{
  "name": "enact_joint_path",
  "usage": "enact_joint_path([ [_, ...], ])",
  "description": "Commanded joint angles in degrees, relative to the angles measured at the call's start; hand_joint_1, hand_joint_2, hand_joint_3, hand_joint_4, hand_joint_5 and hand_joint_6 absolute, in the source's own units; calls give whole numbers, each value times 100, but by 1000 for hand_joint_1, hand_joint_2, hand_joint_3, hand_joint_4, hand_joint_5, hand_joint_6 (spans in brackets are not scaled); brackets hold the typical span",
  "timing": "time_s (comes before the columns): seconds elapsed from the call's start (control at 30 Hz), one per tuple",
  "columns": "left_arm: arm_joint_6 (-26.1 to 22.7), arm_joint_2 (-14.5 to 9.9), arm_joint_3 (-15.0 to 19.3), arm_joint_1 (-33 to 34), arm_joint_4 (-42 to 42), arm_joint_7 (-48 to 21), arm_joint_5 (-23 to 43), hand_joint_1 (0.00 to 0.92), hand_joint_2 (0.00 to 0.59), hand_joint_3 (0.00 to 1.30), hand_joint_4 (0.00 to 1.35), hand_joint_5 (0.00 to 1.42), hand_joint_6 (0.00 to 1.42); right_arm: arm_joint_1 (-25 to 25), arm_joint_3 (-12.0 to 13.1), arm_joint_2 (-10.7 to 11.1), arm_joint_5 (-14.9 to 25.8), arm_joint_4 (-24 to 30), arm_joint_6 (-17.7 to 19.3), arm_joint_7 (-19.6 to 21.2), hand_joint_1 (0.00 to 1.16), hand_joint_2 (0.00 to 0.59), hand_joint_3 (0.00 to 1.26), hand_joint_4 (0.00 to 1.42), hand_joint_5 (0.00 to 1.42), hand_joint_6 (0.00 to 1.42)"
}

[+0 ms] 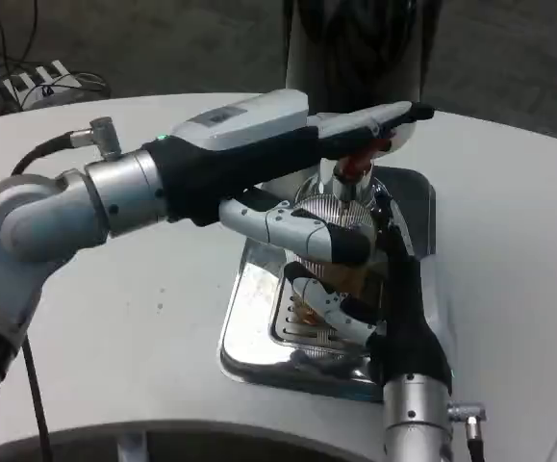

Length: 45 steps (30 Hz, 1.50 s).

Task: Grasp the cup under the faucet to collect the drink, then remove the cup.

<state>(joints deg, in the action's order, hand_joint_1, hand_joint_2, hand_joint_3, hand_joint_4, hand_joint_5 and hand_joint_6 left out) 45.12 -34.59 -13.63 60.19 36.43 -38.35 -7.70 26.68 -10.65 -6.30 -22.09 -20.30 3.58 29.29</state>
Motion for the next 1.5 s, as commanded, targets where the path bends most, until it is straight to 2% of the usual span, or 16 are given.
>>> enact_joint_path([
  [0.03,-200,-85,-140,-242,92,-177,-321,0,69,0,0,124,40,238,-53,-272,28,-161,104,76,776,181,98,136,157,229],
  [0.63,-178,-111,-121,-279,102,-152,-314,0,70,0,0,124,40,492,-96,-335,118,-534,179,212,779,185,129,158,180,249],
  [1.37,-201,-135,-97,-306,62,-162,-289,0,70,0,0,124,40,628,-142,-349,172,-683,178,318,813,201,158,170,192,251],
  [1.5,-211,-123,-106,-295,61,-163,-295,0,70,0,0,124,40,568,-118,-391,137,-644,163,497,838,206,280,271,308,390],
])
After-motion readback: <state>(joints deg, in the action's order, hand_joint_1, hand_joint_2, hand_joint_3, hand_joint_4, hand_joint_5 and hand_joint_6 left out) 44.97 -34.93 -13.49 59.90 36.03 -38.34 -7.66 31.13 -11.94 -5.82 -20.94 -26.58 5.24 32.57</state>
